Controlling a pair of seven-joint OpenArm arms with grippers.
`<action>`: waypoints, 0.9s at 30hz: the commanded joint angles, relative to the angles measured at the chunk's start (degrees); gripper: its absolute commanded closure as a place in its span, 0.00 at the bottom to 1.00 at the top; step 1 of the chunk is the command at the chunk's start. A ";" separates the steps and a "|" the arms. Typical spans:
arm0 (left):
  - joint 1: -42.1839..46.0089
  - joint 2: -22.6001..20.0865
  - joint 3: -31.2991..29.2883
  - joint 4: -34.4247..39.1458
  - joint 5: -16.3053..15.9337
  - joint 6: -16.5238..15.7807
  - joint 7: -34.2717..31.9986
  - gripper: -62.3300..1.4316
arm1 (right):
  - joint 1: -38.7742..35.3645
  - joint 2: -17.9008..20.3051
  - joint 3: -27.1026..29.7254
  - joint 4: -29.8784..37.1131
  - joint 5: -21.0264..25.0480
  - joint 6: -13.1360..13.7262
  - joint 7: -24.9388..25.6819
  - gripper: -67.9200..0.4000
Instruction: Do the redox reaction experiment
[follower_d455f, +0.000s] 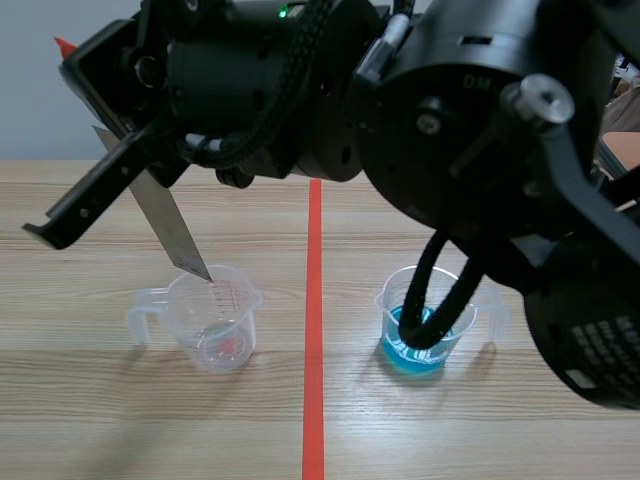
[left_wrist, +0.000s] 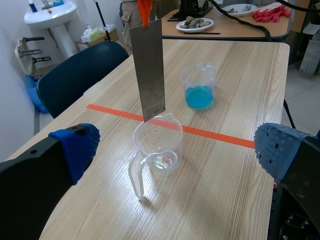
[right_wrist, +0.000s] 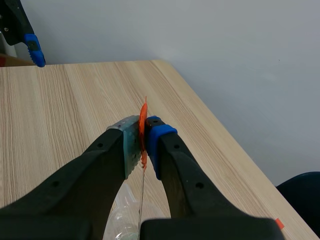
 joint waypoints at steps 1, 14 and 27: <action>-0.31 0.44 -0.39 0.20 -0.79 -0.04 -0.94 0.00 | 0.68 -0.17 0.39 0.22 0.26 -0.44 0.94 0.98; -0.31 0.44 -0.39 0.20 -0.79 -0.04 -0.94 0.00 | 0.68 -0.17 0.39 0.22 0.26 -0.44 0.94 0.98; -0.31 0.46 -0.39 0.20 -0.63 -0.04 -0.79 0.00 | -1.64 2.89 1.97 2.51 0.24 -0.39 1.60 0.98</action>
